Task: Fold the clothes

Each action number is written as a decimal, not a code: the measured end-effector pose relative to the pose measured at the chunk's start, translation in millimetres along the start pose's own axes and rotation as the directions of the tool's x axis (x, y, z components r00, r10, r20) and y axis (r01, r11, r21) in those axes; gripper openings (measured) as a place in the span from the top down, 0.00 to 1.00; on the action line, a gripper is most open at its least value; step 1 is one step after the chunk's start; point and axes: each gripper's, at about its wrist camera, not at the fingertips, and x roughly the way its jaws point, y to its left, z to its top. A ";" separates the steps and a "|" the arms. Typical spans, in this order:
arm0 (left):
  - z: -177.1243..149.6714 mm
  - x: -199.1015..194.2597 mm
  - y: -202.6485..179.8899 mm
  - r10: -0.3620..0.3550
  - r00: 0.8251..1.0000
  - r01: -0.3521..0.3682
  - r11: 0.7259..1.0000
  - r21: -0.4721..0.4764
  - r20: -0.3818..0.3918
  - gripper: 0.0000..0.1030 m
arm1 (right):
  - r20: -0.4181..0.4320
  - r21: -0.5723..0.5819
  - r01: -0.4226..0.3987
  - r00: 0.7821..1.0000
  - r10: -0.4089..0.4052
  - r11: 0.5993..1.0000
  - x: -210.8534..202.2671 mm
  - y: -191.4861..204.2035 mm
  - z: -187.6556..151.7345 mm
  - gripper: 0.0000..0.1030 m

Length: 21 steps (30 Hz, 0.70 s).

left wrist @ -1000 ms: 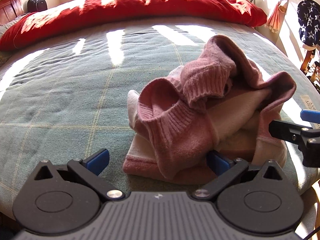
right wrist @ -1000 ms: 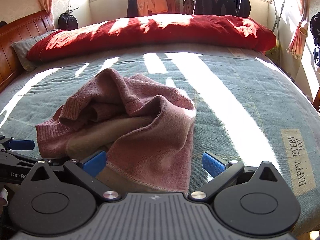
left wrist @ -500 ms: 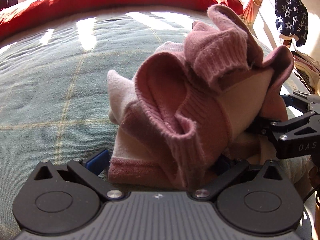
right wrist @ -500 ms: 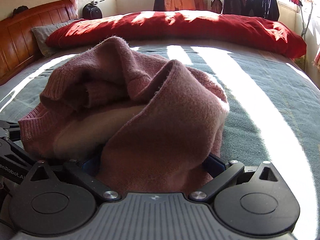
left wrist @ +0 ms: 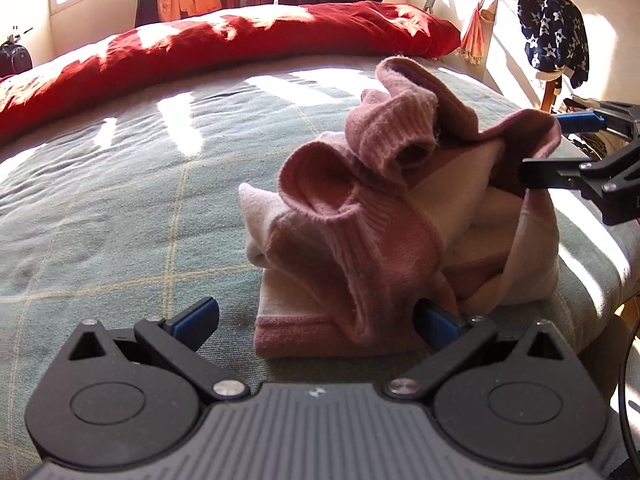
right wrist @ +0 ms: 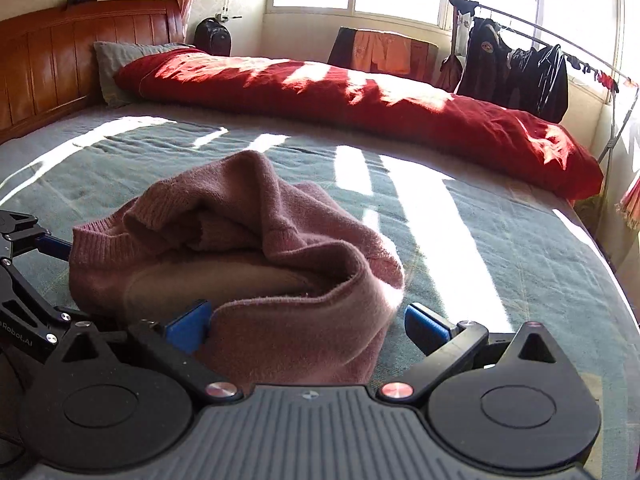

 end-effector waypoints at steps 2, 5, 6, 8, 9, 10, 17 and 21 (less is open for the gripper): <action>-1.7 -5.4 0.9 -0.002 1.000 0.002 1.000 0.013 0.016 0.00 | 0.037 -0.052 0.044 0.998 -0.042 0.998 -5.8 -0.3 12.8 0.00; -3.5 -9.3 5.9 -0.012 0.999 0.011 1.000 0.022 0.036 0.00 | 0.066 -0.122 0.081 0.995 -0.074 0.989 -2.0 1.4 26.9 0.00; -4.6 -10.9 7.4 -0.015 0.999 0.014 1.000 0.022 0.042 0.00 | 0.066 -0.142 0.089 0.995 -0.080 0.986 0.6 2.6 30.4 0.00; -6.8 -13.1 10.3 -0.020 0.999 0.019 1.000 0.019 0.049 0.00 | 0.065 -0.184 0.089 0.995 -0.079 0.979 5.3 7.5 35.6 0.02; -6.9 -12.6 12.8 -0.025 0.999 0.024 1.000 0.014 0.044 0.00 | 0.060 -0.212 0.092 0.995 -0.081 0.973 8.6 11.7 37.0 0.04; -6.9 -12.2 15.2 -0.029 0.999 0.029 1.000 0.008 0.040 0.00 | 0.051 -0.239 0.092 0.995 -0.083 0.967 12.4 16.3 38.0 0.05; -10.0 -16.1 18.5 -0.062 0.997 0.061 0.998 0.027 0.043 0.00 | -0.035 -0.392 0.051 0.997 -0.070 0.918 33.7 45.2 39.2 0.33; -7.9 -16.0 16.7 -0.073 0.995 0.070 0.997 0.039 0.062 0.00 | -0.088 -0.465 0.040 0.992 -0.091 0.885 45.1 55.4 37.1 0.51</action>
